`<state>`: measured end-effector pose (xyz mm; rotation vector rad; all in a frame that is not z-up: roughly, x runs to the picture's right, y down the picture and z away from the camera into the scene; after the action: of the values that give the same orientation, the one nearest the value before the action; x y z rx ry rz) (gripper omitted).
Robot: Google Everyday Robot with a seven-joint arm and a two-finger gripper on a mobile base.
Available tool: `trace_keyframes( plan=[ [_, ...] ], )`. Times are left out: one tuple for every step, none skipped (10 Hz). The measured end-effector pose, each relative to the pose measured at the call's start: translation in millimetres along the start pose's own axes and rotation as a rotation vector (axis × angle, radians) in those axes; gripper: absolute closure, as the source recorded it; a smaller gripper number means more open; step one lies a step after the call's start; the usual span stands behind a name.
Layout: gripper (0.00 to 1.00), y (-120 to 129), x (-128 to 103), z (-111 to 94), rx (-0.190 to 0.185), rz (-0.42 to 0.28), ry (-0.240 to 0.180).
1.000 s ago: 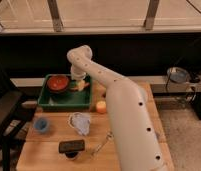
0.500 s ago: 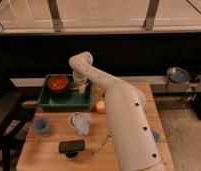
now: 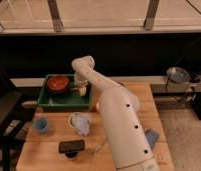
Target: Place pepper in tray
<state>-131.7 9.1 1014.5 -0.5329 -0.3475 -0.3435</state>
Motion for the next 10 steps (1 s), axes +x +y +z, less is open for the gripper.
trace_keyframes(
  plan=[
    [0.65,1.0,1.5,-2.6,-0.002,0.001,0.003],
    [0.74,0.7,0.5,-4.1,-0.001,0.000,0.003],
    [0.83,0.5,0.4,-4.2,0.001,-0.001,0.003],
    [0.93,0.3,-0.6,-4.7,-0.001,-0.004,0.006],
    [0.99,1.4,-0.4,-4.6,-0.005,-0.004,0.007],
    [1.00,1.5,-0.2,-5.8,-0.002,-0.006,0.009],
    [1.00,1.2,-1.4,-13.6,0.023,-0.020,0.020],
    [1.00,-0.1,-2.7,-29.1,0.055,-0.028,0.026],
    [1.00,-2.5,-6.2,-46.8,0.080,-0.030,0.023],
    [1.00,-4.4,-9.8,-63.8,0.099,-0.030,0.020]
  ],
)
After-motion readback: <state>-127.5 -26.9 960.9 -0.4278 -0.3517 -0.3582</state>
